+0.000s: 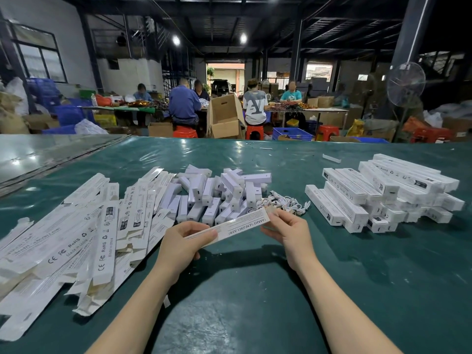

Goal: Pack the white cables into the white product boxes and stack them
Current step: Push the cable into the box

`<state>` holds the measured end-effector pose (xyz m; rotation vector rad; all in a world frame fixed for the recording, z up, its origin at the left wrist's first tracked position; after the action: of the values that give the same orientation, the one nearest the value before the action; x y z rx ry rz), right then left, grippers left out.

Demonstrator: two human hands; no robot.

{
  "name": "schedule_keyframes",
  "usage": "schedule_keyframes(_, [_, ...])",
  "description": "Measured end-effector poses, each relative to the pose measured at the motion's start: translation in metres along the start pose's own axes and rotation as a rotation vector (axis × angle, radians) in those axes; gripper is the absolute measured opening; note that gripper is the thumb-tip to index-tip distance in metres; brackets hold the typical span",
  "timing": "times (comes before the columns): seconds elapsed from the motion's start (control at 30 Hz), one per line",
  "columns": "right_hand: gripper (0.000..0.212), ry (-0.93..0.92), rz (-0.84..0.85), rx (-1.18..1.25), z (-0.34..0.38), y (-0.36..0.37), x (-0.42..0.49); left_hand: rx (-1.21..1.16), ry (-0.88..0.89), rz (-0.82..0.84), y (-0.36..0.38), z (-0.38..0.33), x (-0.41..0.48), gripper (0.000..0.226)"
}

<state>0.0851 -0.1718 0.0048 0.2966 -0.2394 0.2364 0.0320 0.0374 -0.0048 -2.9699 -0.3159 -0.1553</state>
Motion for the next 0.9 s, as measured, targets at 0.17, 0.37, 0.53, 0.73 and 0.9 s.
schedule_keyframes(0.17, [0.023,0.062,0.040,0.045,-0.004,0.005,0.001,0.024,0.012,-0.018,0.002,-0.003,-0.002,0.010])
schedule_keyframes(0.37, [0.024,0.000,-0.029,-0.026,-0.006,0.004,-0.001,0.066,0.026,-0.017,0.005,-0.006,-0.005,0.010])
schedule_keyframes(0.53, [0.025,0.013,-0.044,-0.039,-0.005,0.004,-0.001,0.056,0.025,-0.023,0.005,-0.008,-0.006,0.010])
schedule_keyframes(0.73, [0.021,-0.021,-0.105,-0.230,-0.006,0.006,-0.001,-0.011,0.019,-0.118,0.022,-0.010,-0.013,0.010])
schedule_keyframes(0.9, [0.024,-0.066,-0.104,-0.308,-0.003,-0.001,-0.001,-0.028,0.015,-0.141,0.037,-0.010,-0.016,0.011])
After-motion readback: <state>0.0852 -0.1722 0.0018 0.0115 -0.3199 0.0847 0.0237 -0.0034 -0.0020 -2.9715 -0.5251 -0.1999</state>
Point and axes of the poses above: each hand's wrist, its own x-axis towards the middle knuckle, its own y-axis out of the palm, z = x × y, the point moved 3 cm from there along x, towards the middle knuckle, and after that the axes turned 7 degrees about z, right-handed, at the moved point
